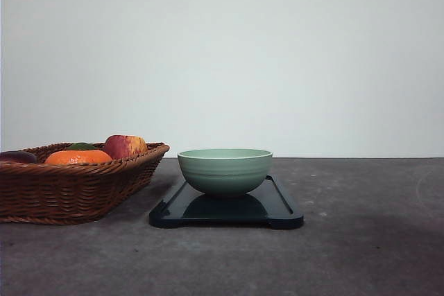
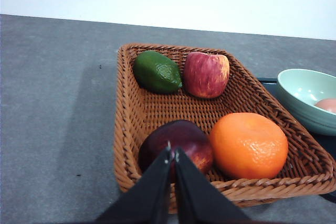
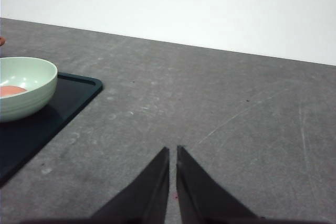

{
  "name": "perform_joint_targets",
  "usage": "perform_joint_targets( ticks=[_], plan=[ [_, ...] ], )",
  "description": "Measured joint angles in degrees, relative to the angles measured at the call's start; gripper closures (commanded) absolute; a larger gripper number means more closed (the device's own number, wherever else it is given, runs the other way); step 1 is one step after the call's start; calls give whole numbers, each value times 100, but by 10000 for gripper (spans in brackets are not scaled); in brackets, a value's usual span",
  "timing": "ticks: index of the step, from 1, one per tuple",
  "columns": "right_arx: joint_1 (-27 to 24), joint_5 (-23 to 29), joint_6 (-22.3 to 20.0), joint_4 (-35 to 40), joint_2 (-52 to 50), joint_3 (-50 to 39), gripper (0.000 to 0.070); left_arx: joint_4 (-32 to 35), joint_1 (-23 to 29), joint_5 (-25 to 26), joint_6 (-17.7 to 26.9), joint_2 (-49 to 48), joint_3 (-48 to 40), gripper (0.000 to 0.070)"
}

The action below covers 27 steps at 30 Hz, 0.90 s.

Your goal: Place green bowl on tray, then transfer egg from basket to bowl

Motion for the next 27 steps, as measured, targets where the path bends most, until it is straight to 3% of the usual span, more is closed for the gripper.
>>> perform_joint_targets(
  ticks=[27],
  plan=[
    [0, 0, 13, 1, 0, 0, 683, 0, 0, 0, 0, 0, 0, 700]
  ],
)
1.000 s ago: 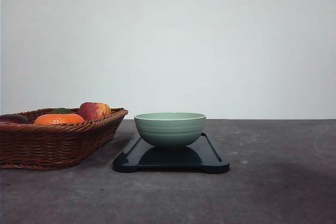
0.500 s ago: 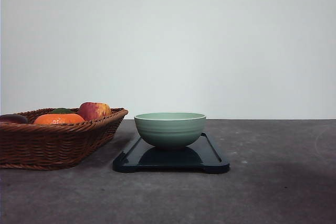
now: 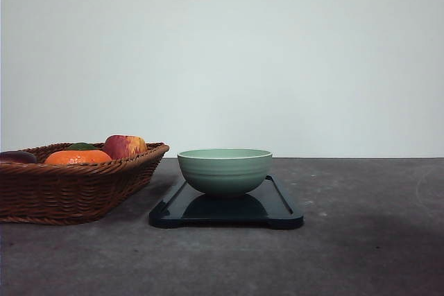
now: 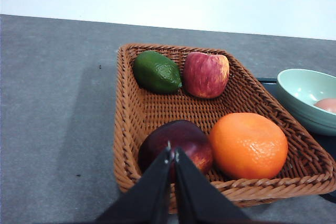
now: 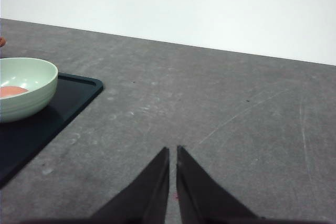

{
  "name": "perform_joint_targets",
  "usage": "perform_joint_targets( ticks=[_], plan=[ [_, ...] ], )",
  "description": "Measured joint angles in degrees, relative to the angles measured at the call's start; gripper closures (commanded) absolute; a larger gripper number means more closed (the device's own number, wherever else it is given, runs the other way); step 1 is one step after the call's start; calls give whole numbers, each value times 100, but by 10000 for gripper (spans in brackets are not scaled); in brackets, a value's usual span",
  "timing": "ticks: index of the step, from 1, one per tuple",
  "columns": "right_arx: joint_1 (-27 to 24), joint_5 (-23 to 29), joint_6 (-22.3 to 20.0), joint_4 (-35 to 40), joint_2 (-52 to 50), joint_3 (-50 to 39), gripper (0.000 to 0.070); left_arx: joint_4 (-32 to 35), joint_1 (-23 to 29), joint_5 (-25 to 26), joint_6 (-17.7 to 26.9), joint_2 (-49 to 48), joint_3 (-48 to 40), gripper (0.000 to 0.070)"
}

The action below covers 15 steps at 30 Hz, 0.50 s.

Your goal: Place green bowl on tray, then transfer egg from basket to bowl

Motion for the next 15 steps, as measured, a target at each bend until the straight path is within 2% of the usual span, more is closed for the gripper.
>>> perform_joint_targets(
  ticks=[15],
  plan=[
    [0, -1, 0, 0, 0, 0, 683, 0, 0, 0, 0, 0, 0, 700]
  ],
)
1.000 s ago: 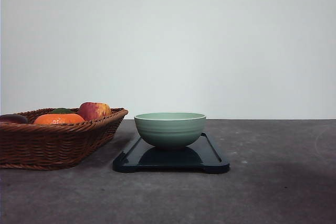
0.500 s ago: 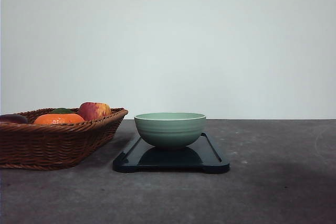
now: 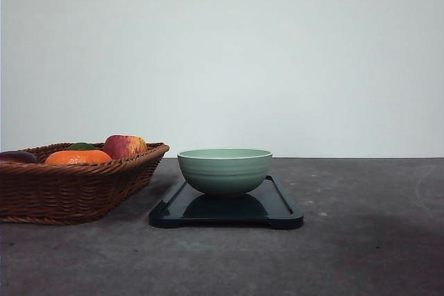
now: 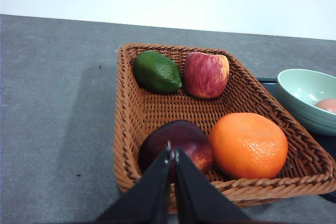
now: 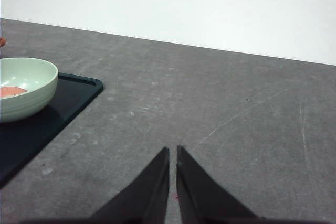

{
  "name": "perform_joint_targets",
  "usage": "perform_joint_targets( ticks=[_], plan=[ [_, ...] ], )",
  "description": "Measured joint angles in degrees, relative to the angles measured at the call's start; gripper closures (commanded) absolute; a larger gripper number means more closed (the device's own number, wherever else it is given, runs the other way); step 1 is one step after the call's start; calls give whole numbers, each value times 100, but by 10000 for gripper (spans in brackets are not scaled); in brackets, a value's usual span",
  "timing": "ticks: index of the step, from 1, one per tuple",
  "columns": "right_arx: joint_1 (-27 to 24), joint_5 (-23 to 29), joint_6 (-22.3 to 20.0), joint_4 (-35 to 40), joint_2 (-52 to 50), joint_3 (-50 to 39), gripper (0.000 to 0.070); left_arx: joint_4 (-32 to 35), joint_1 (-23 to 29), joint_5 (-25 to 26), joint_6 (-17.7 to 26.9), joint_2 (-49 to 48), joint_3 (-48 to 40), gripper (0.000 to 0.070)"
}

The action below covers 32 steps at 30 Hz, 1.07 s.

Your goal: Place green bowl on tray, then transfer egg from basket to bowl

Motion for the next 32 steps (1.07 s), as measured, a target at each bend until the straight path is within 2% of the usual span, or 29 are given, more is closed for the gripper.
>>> perform_joint_targets(
  ticks=[32],
  plan=[
    [0, 1, 0, 0, 0, 0, 683, 0, 0, 0, 0, 0, 0, 700]
  ],
)
